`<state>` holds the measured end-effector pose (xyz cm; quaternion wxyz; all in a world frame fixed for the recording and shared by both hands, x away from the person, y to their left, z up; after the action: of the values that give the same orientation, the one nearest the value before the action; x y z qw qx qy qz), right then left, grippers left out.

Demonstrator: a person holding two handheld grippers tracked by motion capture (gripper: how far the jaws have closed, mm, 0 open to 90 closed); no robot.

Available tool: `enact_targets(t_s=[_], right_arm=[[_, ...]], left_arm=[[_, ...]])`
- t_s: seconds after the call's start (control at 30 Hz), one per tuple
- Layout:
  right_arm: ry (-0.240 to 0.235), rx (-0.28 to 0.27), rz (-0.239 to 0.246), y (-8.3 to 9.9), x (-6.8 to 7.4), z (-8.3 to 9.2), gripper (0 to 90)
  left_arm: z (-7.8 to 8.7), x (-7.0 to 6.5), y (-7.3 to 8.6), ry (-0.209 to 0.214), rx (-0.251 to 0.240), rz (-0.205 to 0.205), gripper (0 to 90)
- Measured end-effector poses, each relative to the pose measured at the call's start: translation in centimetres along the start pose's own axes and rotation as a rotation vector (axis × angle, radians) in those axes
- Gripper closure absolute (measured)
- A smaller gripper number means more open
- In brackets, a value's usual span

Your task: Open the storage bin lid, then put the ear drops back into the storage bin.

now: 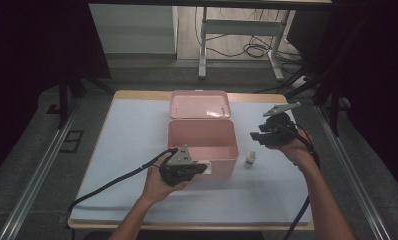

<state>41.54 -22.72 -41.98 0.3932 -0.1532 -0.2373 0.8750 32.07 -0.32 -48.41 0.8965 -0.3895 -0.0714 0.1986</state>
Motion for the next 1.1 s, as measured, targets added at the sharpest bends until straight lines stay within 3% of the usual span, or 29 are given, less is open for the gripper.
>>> enact_targets(t_s=[0.5,1.1], right_arm=[[-0.005,0.076,0.034,1.2,0.6,-0.5,51.0],[0.000,0.202,0.066,2.5,1.2,-2.6,48.7]], left_arm=[[0.0,0.0,0.0,-0.001,-0.001,0.002,90.0],[0.0,0.0,0.0,-0.001,0.001,0.001,90.0]])
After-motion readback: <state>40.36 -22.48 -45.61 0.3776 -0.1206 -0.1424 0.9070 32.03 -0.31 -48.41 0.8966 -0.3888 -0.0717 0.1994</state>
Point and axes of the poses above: each handheld gripper's, and its own axes: z roughly backward along the jaws, y roughly out of its underside, x roughly to its left, the point moved 8 cm from there along -z, roughly forward along the jaws, and after that the axes turned 10 degrees about x, right-handed, at the moved point
